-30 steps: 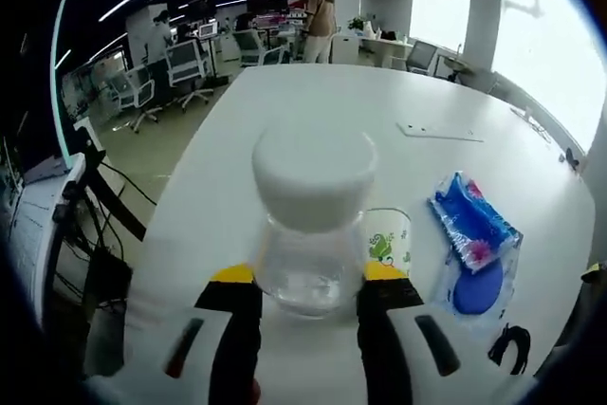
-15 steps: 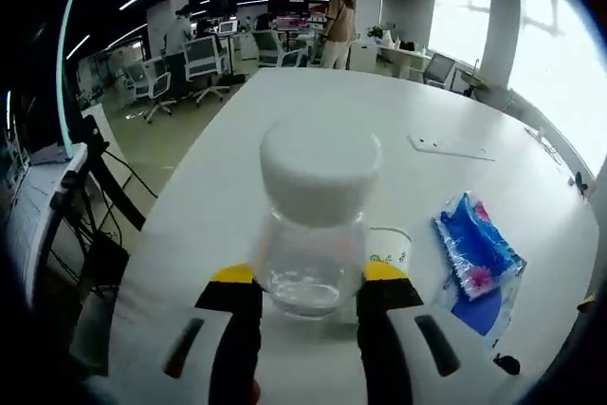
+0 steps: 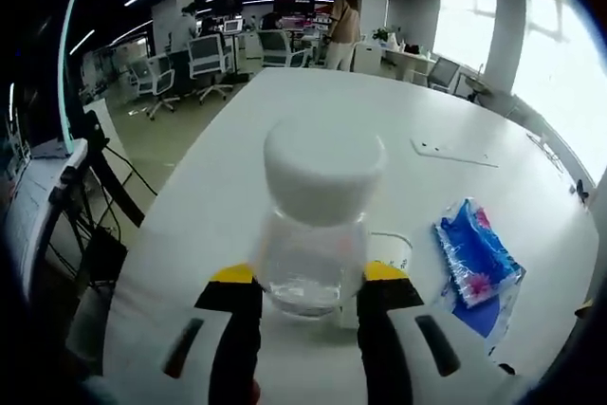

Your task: Arrange the tabletop items into an orderly group along one side of the table until the central work area is clear of visible clutter.

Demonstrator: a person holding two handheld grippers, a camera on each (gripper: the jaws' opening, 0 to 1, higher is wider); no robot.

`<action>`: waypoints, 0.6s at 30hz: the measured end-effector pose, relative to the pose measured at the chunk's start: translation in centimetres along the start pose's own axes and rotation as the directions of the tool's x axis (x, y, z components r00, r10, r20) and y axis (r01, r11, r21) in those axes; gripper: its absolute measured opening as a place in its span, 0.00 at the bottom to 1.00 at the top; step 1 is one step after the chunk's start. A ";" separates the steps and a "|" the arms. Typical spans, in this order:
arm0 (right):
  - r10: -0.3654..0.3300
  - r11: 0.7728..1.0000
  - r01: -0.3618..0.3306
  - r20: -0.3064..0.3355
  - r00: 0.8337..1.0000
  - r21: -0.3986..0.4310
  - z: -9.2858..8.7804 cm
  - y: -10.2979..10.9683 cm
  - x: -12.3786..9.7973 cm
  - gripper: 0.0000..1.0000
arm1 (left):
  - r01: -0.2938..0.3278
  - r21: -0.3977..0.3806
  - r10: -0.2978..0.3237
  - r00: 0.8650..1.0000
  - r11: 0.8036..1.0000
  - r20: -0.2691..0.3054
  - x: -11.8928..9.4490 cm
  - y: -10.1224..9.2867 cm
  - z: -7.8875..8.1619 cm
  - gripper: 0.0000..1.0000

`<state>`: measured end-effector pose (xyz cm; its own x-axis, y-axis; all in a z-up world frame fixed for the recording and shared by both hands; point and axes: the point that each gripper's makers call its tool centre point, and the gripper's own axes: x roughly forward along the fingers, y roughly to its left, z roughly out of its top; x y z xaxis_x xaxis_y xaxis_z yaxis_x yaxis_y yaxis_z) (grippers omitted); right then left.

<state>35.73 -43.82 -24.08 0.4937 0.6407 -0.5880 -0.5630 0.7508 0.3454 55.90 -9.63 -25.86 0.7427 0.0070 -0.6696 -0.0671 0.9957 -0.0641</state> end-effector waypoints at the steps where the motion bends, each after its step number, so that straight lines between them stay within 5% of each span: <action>1: 0.000 1.000 0.000 0.001 1.000 0.000 0.0 0.0 0.0 0.75 | 0.000 -0.001 0.000 1.000 1.000 0.000 0.0 0.0 0.0 0.38; 18: 0.001 1.000 -0.001 0.018 1.000 -0.005 0.5 0.0 -0.1 0.77 | 0.045 -0.069 -0.042 0.998 0.997 0.038 -1.2 0.3 0.4 0.46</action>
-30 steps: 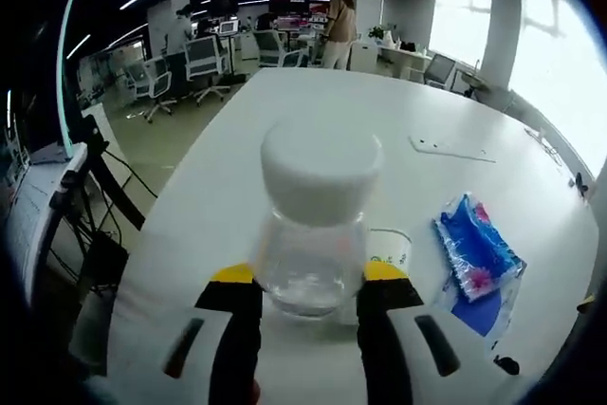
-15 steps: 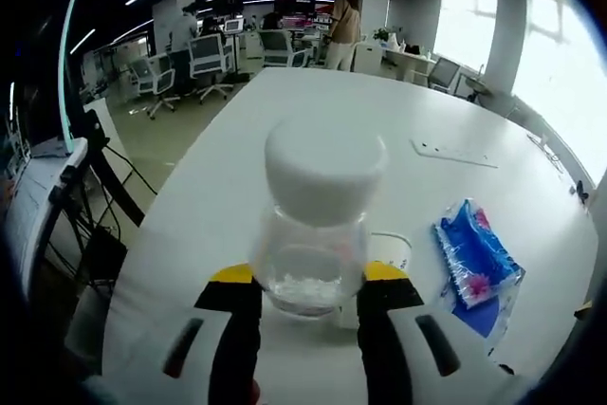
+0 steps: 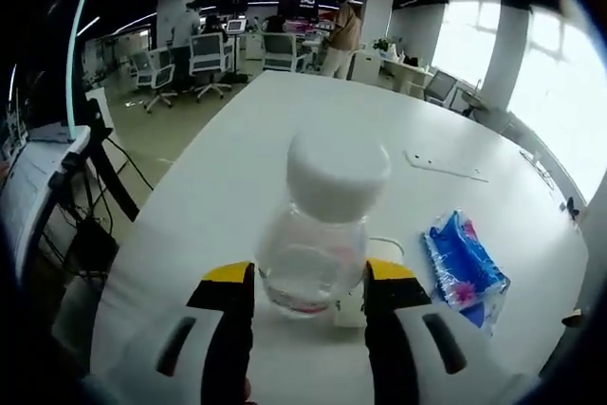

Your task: Arrange the tabletop items into an orderly group along one side of the table until the central work area is clear of visible clutter.

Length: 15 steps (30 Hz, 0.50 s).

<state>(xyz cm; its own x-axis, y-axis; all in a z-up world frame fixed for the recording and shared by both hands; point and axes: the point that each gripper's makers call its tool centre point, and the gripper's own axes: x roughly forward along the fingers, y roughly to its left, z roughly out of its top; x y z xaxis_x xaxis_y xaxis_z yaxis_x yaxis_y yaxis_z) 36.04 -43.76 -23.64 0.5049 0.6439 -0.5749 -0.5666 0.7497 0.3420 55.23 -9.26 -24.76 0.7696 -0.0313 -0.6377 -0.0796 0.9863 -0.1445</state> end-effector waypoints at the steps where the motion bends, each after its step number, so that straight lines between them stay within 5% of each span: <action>1: 0.000 1.000 0.000 0.001 1.000 0.000 0.0 0.0 0.0 0.77 | -0.006 0.019 0.006 1.000 1.000 0.002 -0.2 0.2 0.0 0.45; 15: 0.026 0.999 -0.026 -0.004 1.000 -0.026 0.2 1.1 0.4 0.77 | 0.047 0.064 -0.047 0.999 0.997 -0.003 -2.2 0.8 -1.2 0.46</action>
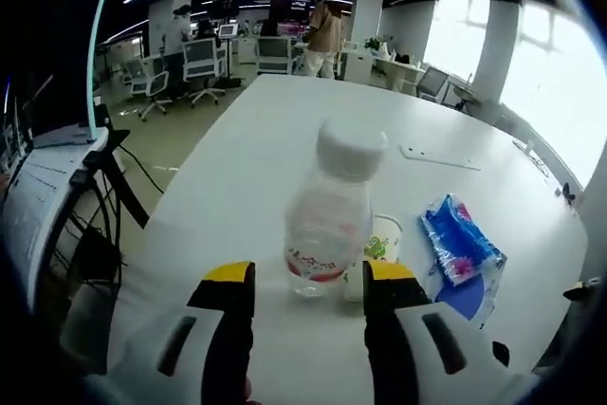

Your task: Arrange the tabletop items into an orderly group along one side of the table until the central work area is clear of visible clutter.

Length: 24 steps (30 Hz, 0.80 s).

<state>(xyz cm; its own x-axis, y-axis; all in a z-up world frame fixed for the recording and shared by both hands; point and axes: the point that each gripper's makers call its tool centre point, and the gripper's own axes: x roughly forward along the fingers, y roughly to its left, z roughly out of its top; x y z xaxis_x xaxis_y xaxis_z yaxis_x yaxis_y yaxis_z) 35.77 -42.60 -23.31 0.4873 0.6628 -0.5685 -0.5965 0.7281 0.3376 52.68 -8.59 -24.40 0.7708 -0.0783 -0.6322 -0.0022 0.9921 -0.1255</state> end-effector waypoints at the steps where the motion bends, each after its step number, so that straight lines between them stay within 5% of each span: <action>1: 0.001 1.000 -0.001 0.000 1.000 -0.002 0.0 0.1 0.0 0.77 | 0.010 0.013 -0.010 1.000 1.000 0.001 0.1 -0.1 0.1 0.47; 17: -0.017 1.000 0.017 -0.005 1.000 -0.009 -0.5 0.3 -0.7 0.77 | 0.161 0.175 -0.170 0.985 0.971 0.040 1.2 -1.6 1.8 0.45; 24: -0.021 1.000 0.021 -0.009 1.000 -0.011 -0.5 0.2 -0.8 0.77 | 0.180 0.238 -0.193 0.981 0.954 0.035 1.5 -1.7 2.0 0.39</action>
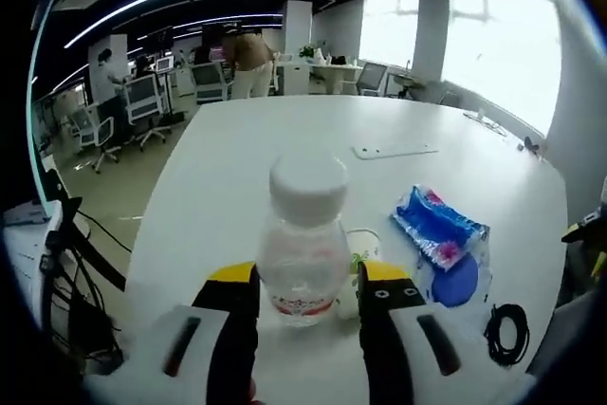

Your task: Arrange the tabletop items into an orderly group along one side of the table until the central work area is clear of visible clutter.

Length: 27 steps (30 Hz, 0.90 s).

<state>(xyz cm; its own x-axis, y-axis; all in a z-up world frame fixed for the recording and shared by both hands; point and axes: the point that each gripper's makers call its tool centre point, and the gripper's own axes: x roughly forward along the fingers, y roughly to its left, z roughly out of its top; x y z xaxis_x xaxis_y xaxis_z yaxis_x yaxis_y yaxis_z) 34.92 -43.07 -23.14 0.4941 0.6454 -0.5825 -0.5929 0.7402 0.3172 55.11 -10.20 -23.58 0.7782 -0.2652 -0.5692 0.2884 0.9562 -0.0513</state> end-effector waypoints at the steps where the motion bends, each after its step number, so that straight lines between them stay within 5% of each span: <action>1: 0.000 1.000 0.000 0.000 1.000 -0.001 0.0 0.0 0.0 0.77 | 0.001 0.005 -0.001 1.000 1.000 -0.002 0.0 0.1 -0.1 0.37; 27: -0.001 1.000 0.001 0.008 1.000 0.018 -0.1 -0.4 0.0 0.76 | -0.153 -0.116 0.149 0.988 0.982 -0.042 0.5 0.0 0.0 0.36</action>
<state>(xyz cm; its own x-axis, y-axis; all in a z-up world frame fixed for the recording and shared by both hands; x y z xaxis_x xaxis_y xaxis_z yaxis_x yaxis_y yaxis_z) 35.11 -43.39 -23.34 0.4999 0.6461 -0.5767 -0.5808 0.7441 0.3303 55.54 -10.32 -23.85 0.7881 -0.1147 -0.6047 0.0998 0.9933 -0.0583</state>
